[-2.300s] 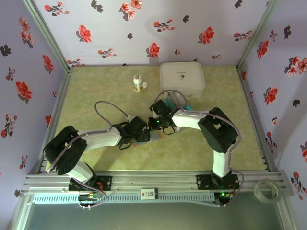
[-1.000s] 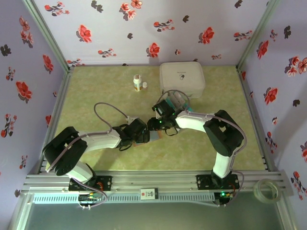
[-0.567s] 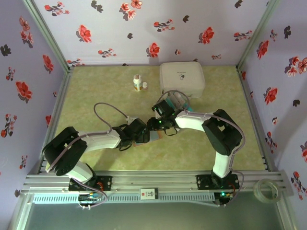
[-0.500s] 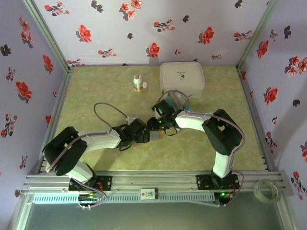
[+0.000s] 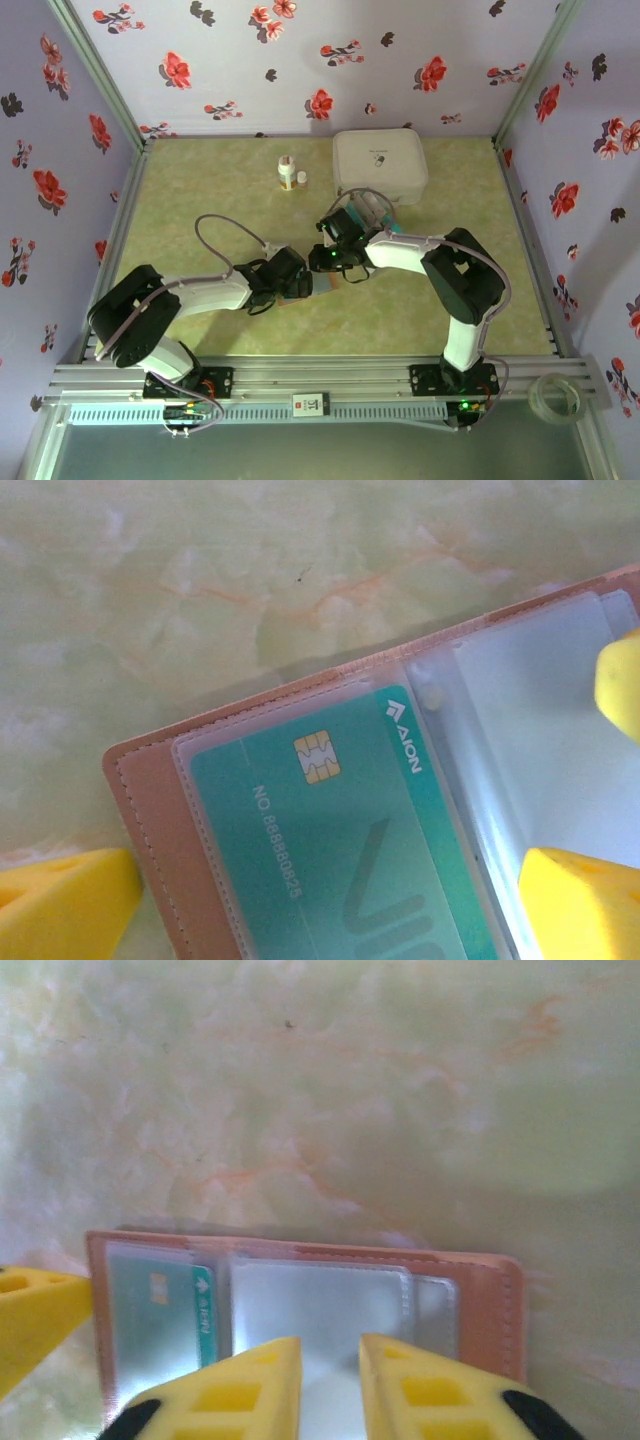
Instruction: Put the credit cards into the card holder
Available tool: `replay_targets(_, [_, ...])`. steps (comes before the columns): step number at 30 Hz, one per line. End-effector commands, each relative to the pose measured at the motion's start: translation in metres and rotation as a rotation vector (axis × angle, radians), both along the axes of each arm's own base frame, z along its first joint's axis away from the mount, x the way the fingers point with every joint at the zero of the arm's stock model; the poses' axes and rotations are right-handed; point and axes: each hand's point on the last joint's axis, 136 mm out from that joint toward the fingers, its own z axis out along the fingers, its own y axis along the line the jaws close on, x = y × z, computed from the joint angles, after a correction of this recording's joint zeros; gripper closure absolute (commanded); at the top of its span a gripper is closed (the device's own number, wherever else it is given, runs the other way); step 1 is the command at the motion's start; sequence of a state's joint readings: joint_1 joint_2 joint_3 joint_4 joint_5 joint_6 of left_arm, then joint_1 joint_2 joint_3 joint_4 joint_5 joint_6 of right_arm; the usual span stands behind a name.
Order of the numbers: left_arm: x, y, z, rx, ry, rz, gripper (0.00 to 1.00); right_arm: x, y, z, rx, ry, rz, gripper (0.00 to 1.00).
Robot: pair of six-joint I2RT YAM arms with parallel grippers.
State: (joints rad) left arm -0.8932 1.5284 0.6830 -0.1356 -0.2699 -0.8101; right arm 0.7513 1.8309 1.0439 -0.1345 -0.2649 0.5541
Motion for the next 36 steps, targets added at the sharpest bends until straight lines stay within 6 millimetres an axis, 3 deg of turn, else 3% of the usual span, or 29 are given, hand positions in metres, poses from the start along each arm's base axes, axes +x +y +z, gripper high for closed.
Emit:
replay_targets(1, [-0.015, 0.018, -0.019, 0.059, 0.070, 0.003, 0.00, 0.008, -0.014, 0.008, -0.077, -0.052, 0.014, 0.85])
replay_targets(7, [-0.013, 0.017, 0.000, 0.036, 0.043, -0.001, 0.00, 0.012, -0.024, 0.015, -0.090, -0.073, 0.022, 0.89])
replay_targets(11, [-0.012, 0.019, 0.007, 0.023, 0.032, 0.007, 0.00, 0.013, -0.027, 0.043, -0.060, -0.129, 0.005, 0.75])
replay_targets(15, [-0.010, 0.020, 0.013, 0.017, 0.022, 0.006, 0.00, 0.017, -0.046, 0.059, -0.113, -0.189, -0.027, 0.64])
replay_targets(23, [-0.006, 0.029, 0.026, 0.011, 0.004, 0.023, 0.00, 0.019, -0.070, 0.040, -0.224, -0.178, -0.054, 0.57])
replay_targets(28, [-0.007, 0.033, 0.031, 0.006, -0.001, 0.028, 0.00, 0.017, -0.073, 0.024, -0.243, -0.153, -0.064, 0.56])
replay_targets(32, [-0.009, 0.035, 0.031, 0.006, 0.000, 0.027, 0.00, 0.012, -0.068, 0.013, -0.221, -0.111, -0.060, 0.62])
replay_targets(36, [-0.009, 0.037, 0.032, 0.003, -0.002, 0.028, 0.00, 0.006, -0.064, 0.009, -0.184, -0.084, -0.064, 0.88])
